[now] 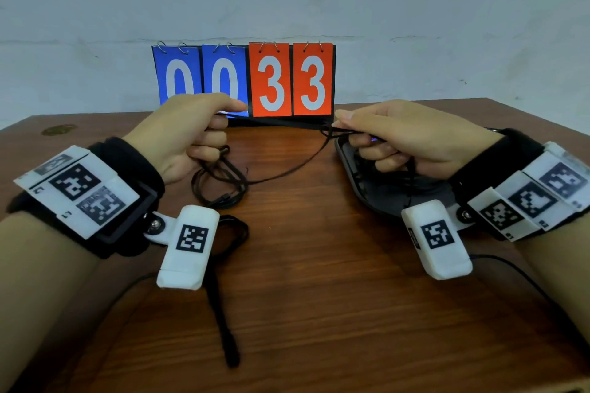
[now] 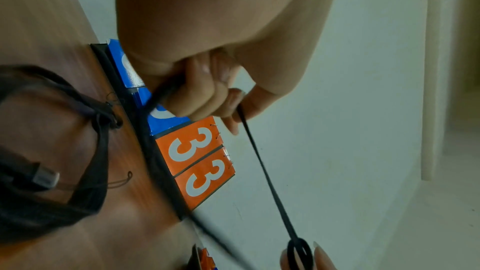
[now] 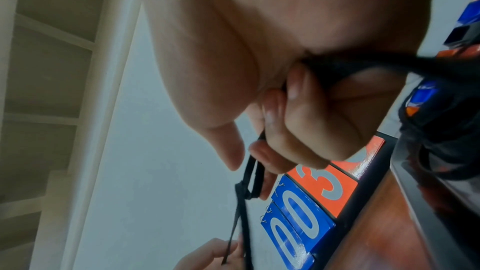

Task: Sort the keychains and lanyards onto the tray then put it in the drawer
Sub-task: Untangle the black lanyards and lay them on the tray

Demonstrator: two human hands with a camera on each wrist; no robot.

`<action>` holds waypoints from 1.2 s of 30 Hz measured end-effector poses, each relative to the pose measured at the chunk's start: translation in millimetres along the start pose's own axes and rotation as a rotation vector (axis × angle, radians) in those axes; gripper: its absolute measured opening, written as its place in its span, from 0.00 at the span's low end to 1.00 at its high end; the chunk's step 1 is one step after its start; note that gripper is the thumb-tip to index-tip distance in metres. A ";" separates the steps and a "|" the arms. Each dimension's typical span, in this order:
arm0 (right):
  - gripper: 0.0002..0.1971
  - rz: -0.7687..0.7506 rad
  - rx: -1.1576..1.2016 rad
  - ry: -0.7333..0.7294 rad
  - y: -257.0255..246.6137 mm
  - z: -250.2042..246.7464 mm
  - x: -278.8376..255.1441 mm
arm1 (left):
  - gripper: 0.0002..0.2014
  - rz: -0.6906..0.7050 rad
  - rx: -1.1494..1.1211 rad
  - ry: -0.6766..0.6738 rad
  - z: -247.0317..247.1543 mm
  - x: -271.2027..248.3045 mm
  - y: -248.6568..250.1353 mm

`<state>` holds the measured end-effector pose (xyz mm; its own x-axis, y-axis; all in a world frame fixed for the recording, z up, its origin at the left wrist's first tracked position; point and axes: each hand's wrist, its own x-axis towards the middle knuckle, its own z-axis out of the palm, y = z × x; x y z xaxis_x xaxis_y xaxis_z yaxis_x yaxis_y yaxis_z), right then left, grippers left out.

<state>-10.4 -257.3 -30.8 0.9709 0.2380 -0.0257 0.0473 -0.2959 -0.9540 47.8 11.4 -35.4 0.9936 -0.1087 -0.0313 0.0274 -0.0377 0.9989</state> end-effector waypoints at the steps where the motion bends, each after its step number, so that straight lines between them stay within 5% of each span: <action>1: 0.13 -0.001 -0.013 0.002 0.1 0.0 -0.2 | 0.06 -0.016 0.026 0.026 -1.6 1.9 -1.1; 9: 0.03 -0.102 0.034 0.000 -1.0 0.6 -2.6 | 0.08 0.111 0.136 0.012 8.9 -3.9 -2.4; 15: 0.08 -0.167 0.048 -0.043 -3.1 4.5 -6.3 | 0.13 0.057 -0.035 -0.526 19.5 -34.6 10.2; 21: 0.12 -0.185 0.031 -0.086 -3.1 7.0 -9.0 | 0.25 -0.001 0.039 -0.724 27.7 -41.3 8.5; 36: 0.16 -0.165 -0.038 -0.157 -4.9 9.4 -11.7 | 0.22 0.121 0.020 -0.739 21.8 -39.3 4.3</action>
<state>-24.2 -250.0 -28.7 0.9009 0.4265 0.0806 0.2140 -0.2749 -0.9374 6.5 -6.1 -30.6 0.6566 -0.7521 0.0571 -0.0868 -0.0001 0.9962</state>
